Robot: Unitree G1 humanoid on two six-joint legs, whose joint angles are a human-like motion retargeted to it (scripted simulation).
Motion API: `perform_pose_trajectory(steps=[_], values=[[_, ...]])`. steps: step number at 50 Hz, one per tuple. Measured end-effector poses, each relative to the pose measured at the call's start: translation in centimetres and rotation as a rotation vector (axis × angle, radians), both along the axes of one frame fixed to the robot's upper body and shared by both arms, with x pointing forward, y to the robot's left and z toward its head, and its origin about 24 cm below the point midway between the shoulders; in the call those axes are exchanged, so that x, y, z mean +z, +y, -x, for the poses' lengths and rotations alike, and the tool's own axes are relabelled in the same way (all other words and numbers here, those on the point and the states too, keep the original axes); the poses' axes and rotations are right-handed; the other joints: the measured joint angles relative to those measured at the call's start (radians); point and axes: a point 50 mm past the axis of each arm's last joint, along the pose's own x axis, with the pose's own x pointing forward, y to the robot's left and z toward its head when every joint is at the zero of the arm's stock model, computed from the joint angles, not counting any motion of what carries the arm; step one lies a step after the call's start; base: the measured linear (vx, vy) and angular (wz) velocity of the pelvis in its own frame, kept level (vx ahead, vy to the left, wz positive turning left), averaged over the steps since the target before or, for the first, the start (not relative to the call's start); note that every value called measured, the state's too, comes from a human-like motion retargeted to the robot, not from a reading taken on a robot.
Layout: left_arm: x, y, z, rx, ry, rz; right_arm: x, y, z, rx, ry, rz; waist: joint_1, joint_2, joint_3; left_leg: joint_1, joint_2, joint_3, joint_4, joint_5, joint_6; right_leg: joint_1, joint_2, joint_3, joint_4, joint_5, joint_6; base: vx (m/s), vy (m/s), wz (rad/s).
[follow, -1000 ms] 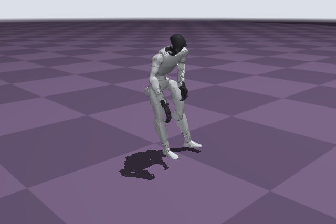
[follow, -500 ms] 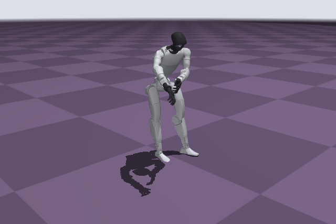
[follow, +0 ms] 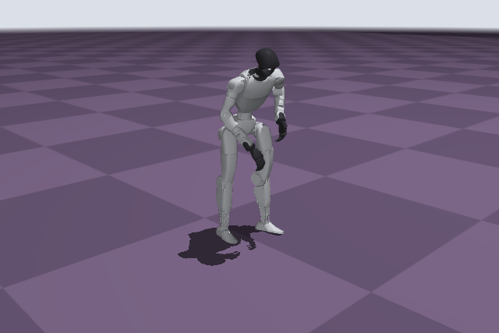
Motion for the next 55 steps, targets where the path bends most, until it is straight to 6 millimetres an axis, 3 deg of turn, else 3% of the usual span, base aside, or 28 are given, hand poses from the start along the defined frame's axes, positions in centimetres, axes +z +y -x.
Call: perform_pose_trajectory(steps=[2,5,10,12,16,18,20,22,25,28,30,32,35,37,39,42,45,50,51,55], values=[[1.2,-0.8,0.2,-0.024,-0.048,0.035,2.1,-1.1,-0.4,0.000,-0.083,-0.003,-0.001,-0.006,0.000,0.003,-0.003,0.016,0.000,-0.005,0.000,-0.006,-0.008,-0.032,0.001,0.004,0.000,-0.06,0.16,-0.41],[3.6,-3.5,-0.7,-0.102,-0.148,0.082,5.7,-3.7,-1.4,-0.050,-0.203,0.024,-0.012,-0.029,0.000,0.013,-0.008,0.042,0.000,-0.013,0.000,-0.012,-0.024,-0.096,0.007,0.003,0.000,-0.09,0.17,-0.49],[8.5,-11.7,-4.3,-0.284,-0.344,0.043,10.7,-11.0,-3.5,-0.317,-0.275,0.091,-0.040,-0.072,0.000,0.033,-0.022,0.080,0.000,-0.030,0.000,-0.015,-0.060,-0.203,0.027,-0.016,0.000,-0.09,0.20,-0.43],[10.4,-14.8,-5.9,-0.323,-0.418,-0.036,12.3,-14.7,-4.0,-0.436,-0.270,0.243,-0.047,-0.088,0.000,0.038,-0.031,0.089,0.000,-0.035,0.000,-0.015,-0.076,-0.229,0.033,-0.023,0.000,-0.08,0.20,-0.26],[13.0,-19.9,-8.7,-0.325,-0.527,-0.285,15.1,-21.7,-3.1,-0.704,-0.197,0.537,-0.066,-0.090,0.000,0.031,-0.053,0.096,0.000,-0.039,-0.001,-0.025,-0.103,-0.261,0.043,-0.031,0.000,-0.10,0.18,-0.08],[13.6,-21.4,-9.6,-0.304,-0.555,-0.387,16.2,-24.2,-2.1,-0.816,-0.168,0.627,-0.077,-0.073,0.000,0.020,-0.063,0.097,0.000,-0.038,-0.001,-0.034,-0.115,-0.276,0.045,-0.030,0.000,-0.09,0.13,0.00],[13.8,-21.7,-10.2,-0.291,-0.561,-0.433,16.9,-25.6,-1.4,-0.894,-0.162,0.604,-0.085,-0.049,0.000,0.007,-0.071,0.100,0.000,-0.036,-0.001,-0.046,-0.126,-0.298,0.045,-0.025,0.000,-0.08,0.11,-0.07],[13.4,-20.7,-10.5,-0.273,-0.537,-0.399,17.0,-25.3,-1.5,-0.912,-0.201,0.493,-0.090,-0.021,0.000,-0.005,-0.075,0.109,0.000,-0.035,-0.001,-0.056,-0.139,-0.327,0.041,-0.013,0.000,-0.04,0.09,-0.23],[11.0,-16.9,-10.2,-0.239,-0.465,-0.292,15.2,-22.1,-3.1,-0.818,-0.274,0.196,-0.090,0.005,0.000,-0.014,-0.076,0.134,0.000,-0.035,-0.001,-0.066,-0.159,-0.384,0.030,0.013,0.000,-0.01,0.06,-0.44],[6.9,-11.2,-8.6,-0.162,-0.353,-0.210,10.9,-15.6,-4.5,-0.589,-0.294,-0.015,-0.084,0.004,0.000,-0.019,-0.073,0.171,0.000,-0.034,-0.001,-0.075,-0.175,-0.447,0.015,0.048,0.000,-0.01,-0.01,-0.62],[4.0,-7.1,-6.9,-0.091,-0.267,-0.201,7.5,-10.6,-4.3,-0.443,-0.256,-0.098,-0.077,-0.004,0.000,-0.021,-0.071,0.197,0.000,-0.032,-0.001,-0.081,-0.183,-0.485,0.005,0.074,0.000,-0.01,-0.05,-0.63],[1.6,-3.6,-4.8,-0.022,-0.194,-0.226,4.2,-6.0,-3.3,-0.312,-0.184,-0.111,-0.066,-0.010,0.000,-0.024,-0.069,0.219,0.000,-0.028,-0.001,-0.088,-0.188,-0.514,-0.006,0.099,0.000,-0.03,-0.09,-0.54],[-0.2,0.0,-1.9,0.038,-0.138,-0.279,0.6,-0.8,-1.1,-0.133,-0.085,-0.062,-0.045,-0.003,0.000,-0.032,-0.069,0.243,0.000,-0.018,-0.001,-0.097,-0.191,-0.544,-0.023,0.131,0.000,-0.06,-0.12,-0.34],[-0.1,1.0,-0.6,0.041,-0.152,-0.301,-0.4,1.1,0.2,-0.036,-0.065,-0.035,-0.033,0.007,0.000,-0.035,-0.071,0.250,0.000,-0.011,-0.001,-0.099,-0.190,-0.556,-0.035,0.147,0.000,-0.07,-0.13,-0.13],[0.8,0.9,0.0,0.020,-0.198,-0.296,-0.3,1.7,0.9,0.030,-0.089,-0.019,-0.024,0.018,0.000,-0.037,-0.072,0.252,0.000,-0.006,-0.001,-0.099,-0.188,-0.563,-0.044,0.158,0.000,-0.07,-0.13,0.00],[3.1,-0.8,-0.3,-0.037,-0.302,-0.242,1.8,0.6,0.6,0.068,-0.187,0.008,-0.027,0.022,0.000,-0.038,-0.072,0.247,0.001,0.001,-0.001,-0.097,-0.186,-0.570,-0.046,0.161,0.000,-0.06,-0.11,0.10],[5.6,-4.5,-1.5,-0.128,-0.403,-0.165,4.7,-2.9,-0.4,-0.008,-0.277,0.022,-0.053,0.022,0.000,-0.030,-0.071,0.237,0.002,0.004,-0.001,-0.085,-0.183,-0.575,-0.046,0.157,0.000,-0.04,-0.08,0.16],[10.3,-13.6,-4.2,-0.341,-0.519,-0.081,11.4,-11.4,-2.2,-0.276,-0.306,0.051,-0.098,-0.002,-0.003,-0.027,-0.068,0.227,0.002,0.008,-0.001,-0.077,-0.177,-0.580,-0.046,0.157,0.000,-0.04,-0.02,0.07],[11.6,-15.5,-4.9,-0.361,-0.552,-0.084,12.4,-13.6,-2.6,-0.346,-0.344,0.127,-0.105,-0.003,-0.001,-0.023,-0.065,0.227,0.002,0.009,-0.001,-0.074,-0.176,-0.581,-0.046,0.157,0.000,0.00,0.00,0.00],[15.4,-22.7,-6.9,-0.400,-0.655,-0.261,16.4,-21.3,-2.5,-0.630,-0.371,0.333,-0.122,-0.024,0.000,-0.028,-0.062,0.231,0.001,0.016,-0.001,-0.082,-0.171,-0.581,-0.046,0.164,0.000,-0.06,-0.01,-0.05]])
